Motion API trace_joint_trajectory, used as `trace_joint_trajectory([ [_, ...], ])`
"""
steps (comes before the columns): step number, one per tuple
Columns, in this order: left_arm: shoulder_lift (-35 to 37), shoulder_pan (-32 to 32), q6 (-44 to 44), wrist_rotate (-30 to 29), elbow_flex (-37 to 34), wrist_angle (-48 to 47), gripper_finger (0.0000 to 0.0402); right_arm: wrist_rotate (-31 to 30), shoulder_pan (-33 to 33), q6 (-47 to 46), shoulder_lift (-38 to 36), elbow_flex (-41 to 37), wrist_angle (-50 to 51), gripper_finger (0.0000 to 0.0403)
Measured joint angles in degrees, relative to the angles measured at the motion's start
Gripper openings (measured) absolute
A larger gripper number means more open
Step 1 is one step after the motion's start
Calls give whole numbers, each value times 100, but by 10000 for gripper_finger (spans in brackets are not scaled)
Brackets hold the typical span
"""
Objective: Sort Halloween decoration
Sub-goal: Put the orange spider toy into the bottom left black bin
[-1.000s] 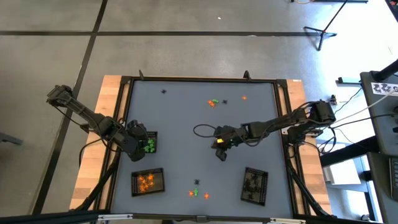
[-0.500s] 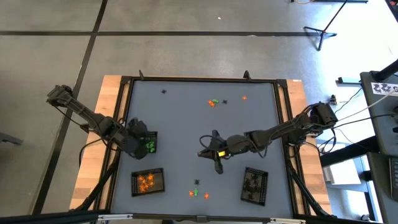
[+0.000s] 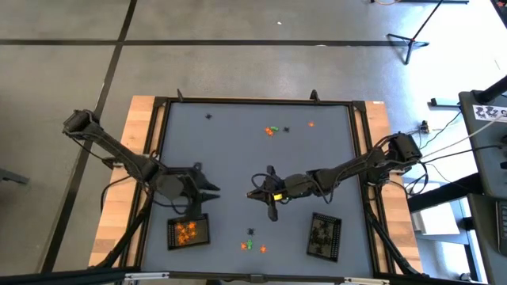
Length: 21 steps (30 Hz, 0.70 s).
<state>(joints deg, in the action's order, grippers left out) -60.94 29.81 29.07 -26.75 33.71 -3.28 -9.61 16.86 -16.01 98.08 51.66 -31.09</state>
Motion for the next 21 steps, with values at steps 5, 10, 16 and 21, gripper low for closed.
trace_joint_trajectory([
  [5, -569, -169, -333, 190, 0, 452, 107, 31, 0, 0, 121, 0, -227, 9],
  [10, -963, -394, -549, 497, -2, 1066, 107, 59, 0, 2, 121, 0, -232, 9],
  [16, -1414, -545, -1042, 821, -2, 2051, 107, 59, 0, 2, 121, 0, -254, 9],
  [21, -1682, -736, -1167, 737, -2, 2387, 107, 61, 0, 5, 121, 0, -273, 10],
])
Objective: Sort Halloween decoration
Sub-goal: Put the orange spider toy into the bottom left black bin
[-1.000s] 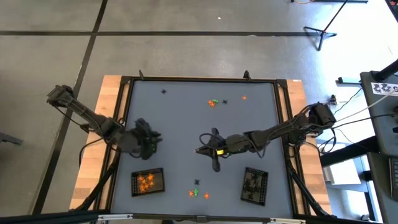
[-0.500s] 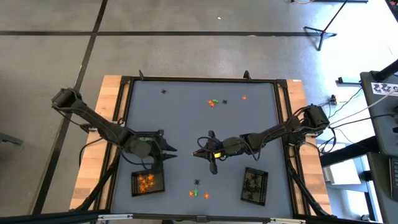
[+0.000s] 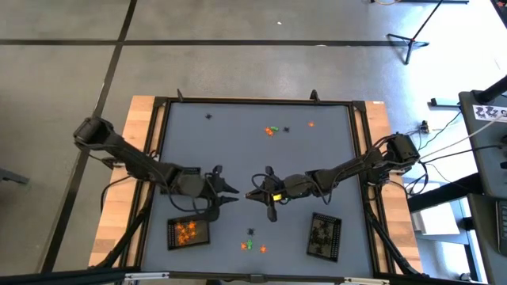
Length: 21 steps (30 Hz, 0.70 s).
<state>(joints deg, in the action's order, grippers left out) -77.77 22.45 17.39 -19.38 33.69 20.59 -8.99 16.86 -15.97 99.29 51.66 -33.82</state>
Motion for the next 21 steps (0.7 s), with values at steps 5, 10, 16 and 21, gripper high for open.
trace_joint_trajectory([
  [5, -190, -130, -4, 128, 0, 380, 107, -50, 0, 0, 0, 0, -17, 10],
  [10, -313, -171, -3, 346, 0, 678, 107, -96, 0, 7, 0, 0, -33, 10],
  [16, -368, -171, -7, 382, 0, 1030, 107, -103, 0, 132, 0, 0, -162, 10],
  [21, -368, -171, -9, 368, 0, 1105, 107, -106, 0, 146, 0, 0, -267, 10],
])
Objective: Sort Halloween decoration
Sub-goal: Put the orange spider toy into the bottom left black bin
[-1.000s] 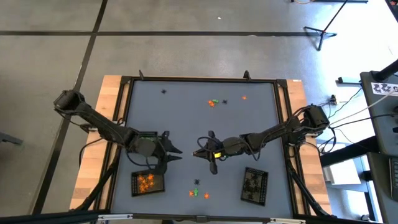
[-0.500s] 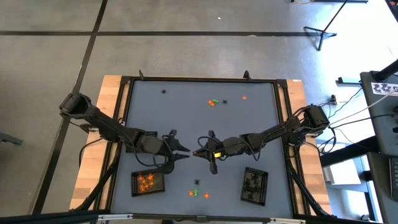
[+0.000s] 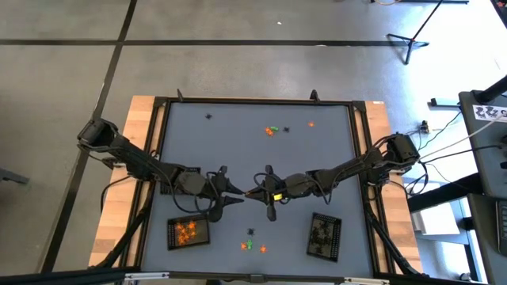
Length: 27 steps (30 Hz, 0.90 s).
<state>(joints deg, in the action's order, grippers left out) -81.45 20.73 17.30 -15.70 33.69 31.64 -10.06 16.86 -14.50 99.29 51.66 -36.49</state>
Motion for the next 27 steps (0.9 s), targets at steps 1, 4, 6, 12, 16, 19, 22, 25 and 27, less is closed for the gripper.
trace_joint_trajectory([
  [1, 0, 0, 0, -2, 0, -11, 107, 1, 0, 2, 0, 0, -1, 10],
  [4, 0, 0, -4, -25, 0, 72, 107, 0, 0, 2, 0, 0, -2, 10],
  [6, 0, 0, -4, -25, 0, 145, 107, -1, 0, 2, 0, 0, -2, 10],
  [12, 0, 0, -4, -171, 0, 148, 106, -1, 0, 4, 0, 0, -2, 10],
  [16, 0, 0, -4, -178, 0, 146, 89, -1, 0, 10, 0, 0, -2, 10],
  [19, 0, 0, -4, -176, 0, 146, 58, -6, 0, 52, 0, 0, -2, 10],
  [22, 0, 6, -9, -174, 0, 138, 16, -6, 0, 101, 0, 0, 5, 10],
  [25, 0, 48, -111, -203, 0, 137, 4, -92, 2, 105, 0, 0, 2, 10],
  [27, 0, 80, -121, -237, 0, 135, 1, -312, 11, 104, 0, 0, 13, 12],
])
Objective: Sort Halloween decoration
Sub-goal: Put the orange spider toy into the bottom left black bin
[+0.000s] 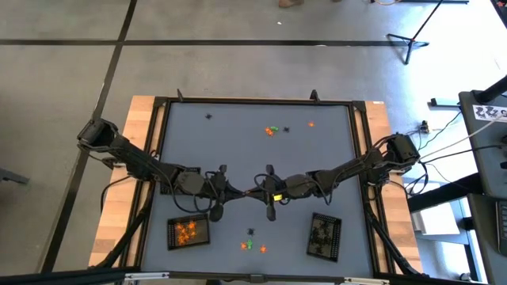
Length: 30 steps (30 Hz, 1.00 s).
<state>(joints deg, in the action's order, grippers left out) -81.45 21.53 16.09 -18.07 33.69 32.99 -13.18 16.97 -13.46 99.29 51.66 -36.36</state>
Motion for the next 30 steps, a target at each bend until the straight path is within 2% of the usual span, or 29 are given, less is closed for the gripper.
trace_joint_trajectory([
  [4, 0, 32, -17, 4, 0, 0, 0, 10, -1, 64, 0, 0, -1, 40],
  [11, 18, 40, -14, 192, 0, -104, 0, 23, -7, 131, 0, 0, 0, 165],
  [14, 215, 43, 74, 461, 0, -472, 0, 25, -11, 128, 0, 0, 0, 212],
  [17, 641, 124, 310, 728, 1, -1313, 0, 27, -11, 74, -2, 0, 0, 244],
  [19, 989, 231, 467, 1156, 1, -1888, 0, 37, -11, 19, -2, 0, 0, 256],
  [21, 1347, 343, 650, 1896, 2, -2426, 0, 66, -11, 16, -2, 0, 2, 261],
  [24, 1892, 616, 1378, 2682, 2, -3275, 0, 69, -11, 16, -9, 0, 4, 260],
  [27, 2264, 1082, 2013, 2802, 2, -4159, 0, 69, -11, 18, -11, 0, -92, 255],
  [30, 2424, 1578, 2476, 2613, 2, -4870, 0, 67, -11, 16, -20, 0, -144, 253],
])
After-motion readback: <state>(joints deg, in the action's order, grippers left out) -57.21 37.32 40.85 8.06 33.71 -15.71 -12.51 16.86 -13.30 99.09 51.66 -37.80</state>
